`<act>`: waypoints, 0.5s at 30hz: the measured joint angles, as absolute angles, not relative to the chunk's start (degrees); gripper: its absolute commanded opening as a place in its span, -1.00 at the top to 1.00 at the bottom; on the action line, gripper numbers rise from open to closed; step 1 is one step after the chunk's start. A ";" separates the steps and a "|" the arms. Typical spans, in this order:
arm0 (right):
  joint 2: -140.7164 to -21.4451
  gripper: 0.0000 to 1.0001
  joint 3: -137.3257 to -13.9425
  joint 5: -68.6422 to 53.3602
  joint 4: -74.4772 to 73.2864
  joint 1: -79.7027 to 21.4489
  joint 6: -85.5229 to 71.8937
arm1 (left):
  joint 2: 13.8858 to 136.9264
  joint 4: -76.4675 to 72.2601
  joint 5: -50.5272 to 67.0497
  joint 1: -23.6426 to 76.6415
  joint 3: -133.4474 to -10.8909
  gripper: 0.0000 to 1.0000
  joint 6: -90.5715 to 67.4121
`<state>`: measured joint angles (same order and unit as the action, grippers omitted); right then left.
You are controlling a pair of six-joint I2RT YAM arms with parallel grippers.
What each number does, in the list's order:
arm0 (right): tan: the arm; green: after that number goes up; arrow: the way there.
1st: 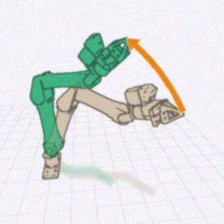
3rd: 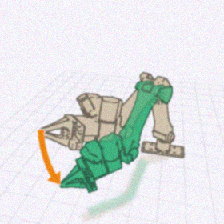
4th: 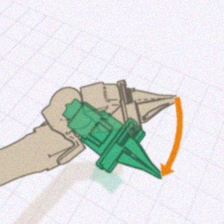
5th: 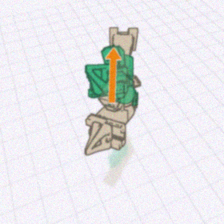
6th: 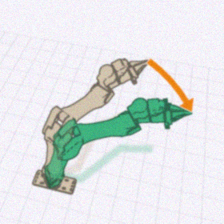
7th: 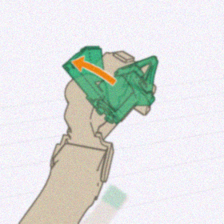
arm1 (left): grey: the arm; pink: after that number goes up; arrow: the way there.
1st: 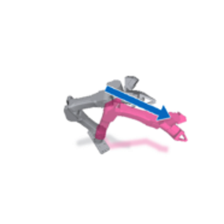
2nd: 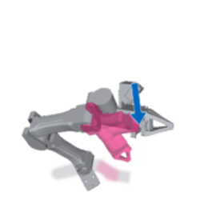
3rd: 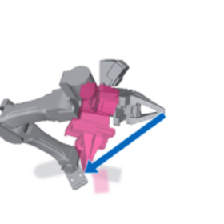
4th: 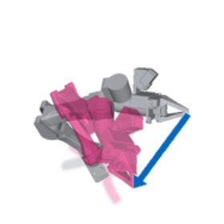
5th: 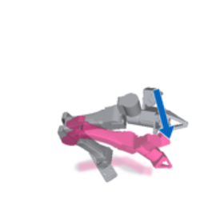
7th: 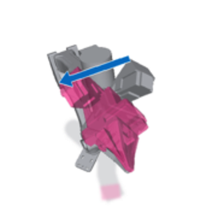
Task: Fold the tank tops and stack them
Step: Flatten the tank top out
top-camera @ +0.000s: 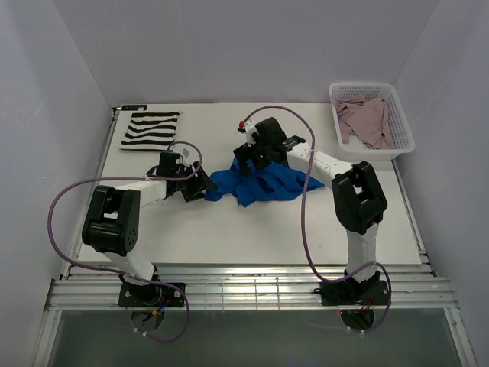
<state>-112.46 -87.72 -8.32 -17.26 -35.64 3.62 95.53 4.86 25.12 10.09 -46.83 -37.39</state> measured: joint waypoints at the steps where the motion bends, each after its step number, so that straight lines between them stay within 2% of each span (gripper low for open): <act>1: -113.12 -0.79 -87.99 -8.36 -17.56 -35.64 3.70 | 95.96 4.40 25.12 10.26 -47.03 -0.33 -37.21; 2: -113.58 -0.72 -88.07 -8.47 -17.82 -35.64 3.73 | 96.40 4.05 25.08 10.52 -47.11 -0.21 -36.95; 3: -114.06 -0.59 -88.09 -8.71 -18.04 -35.64 3.81 | 96.90 3.86 25.08 10.70 -47.20 0.08 -36.62; 4: -114.52 -0.26 -88.09 -8.95 -18.17 -35.64 3.95 | 97.38 3.79 25.06 10.92 -47.33 0.24 -36.56; 5: -114.87 -0.08 -88.09 -9.21 -18.22 -35.64 4.14 | 97.95 3.86 24.77 11.14 -47.44 0.37 -36.12; 6: -115.18 0.11 -88.09 -9.52 -18.31 -35.64 3.99 | 98.59 3.88 24.80 11.29 -47.46 0.59 -35.77; 7: -115.28 0.49 -88.09 -9.74 -18.31 -35.64 3.84 | 99.07 3.86 25.10 11.40 -47.55 1.00 -35.77; 9: -115.35 0.77 -88.09 -10.44 -18.06 -35.64 3.46 | 99.33 4.08 25.02 11.46 -47.90 1.00 -35.57; 10: -115.35 0.84 -88.09 -10.70 -17.91 -35.64 3.33 | 99.33 4.21 24.77 11.51 -48.16 1.00 -35.44; 15: -114.56 0.85 -87.90 -8.69 -17.87 -35.59 1.87 | 98.17 5.54 22.85 11.60 -49.17 1.00 -35.35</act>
<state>-114.56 -87.90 -8.69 -17.87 -35.59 1.87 98.17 5.54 22.85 11.60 -49.17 -35.35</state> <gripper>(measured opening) 0.097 0.018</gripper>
